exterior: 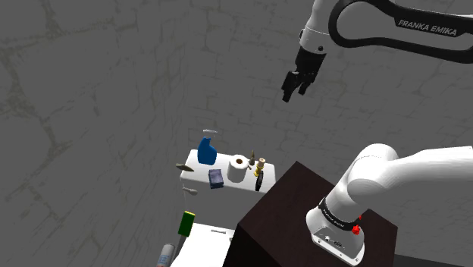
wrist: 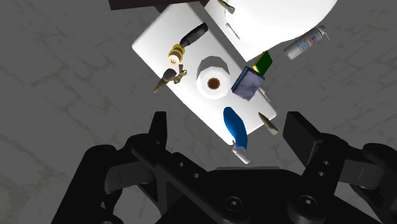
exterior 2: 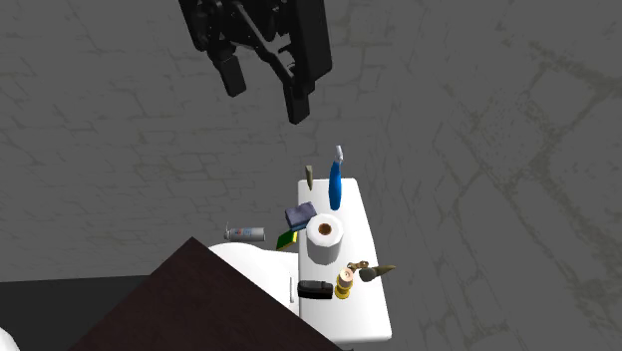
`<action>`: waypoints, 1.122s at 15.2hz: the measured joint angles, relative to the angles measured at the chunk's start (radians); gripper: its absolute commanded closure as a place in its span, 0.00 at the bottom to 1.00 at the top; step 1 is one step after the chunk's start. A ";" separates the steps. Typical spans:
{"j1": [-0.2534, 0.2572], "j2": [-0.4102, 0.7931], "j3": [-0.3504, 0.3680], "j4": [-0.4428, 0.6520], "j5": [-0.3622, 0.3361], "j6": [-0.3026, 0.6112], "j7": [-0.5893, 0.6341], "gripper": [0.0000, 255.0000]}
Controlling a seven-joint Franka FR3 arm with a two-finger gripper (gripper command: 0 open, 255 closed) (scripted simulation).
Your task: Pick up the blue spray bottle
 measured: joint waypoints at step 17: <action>0.086 0.278 -0.190 -0.290 0.001 0.719 -0.318 0.00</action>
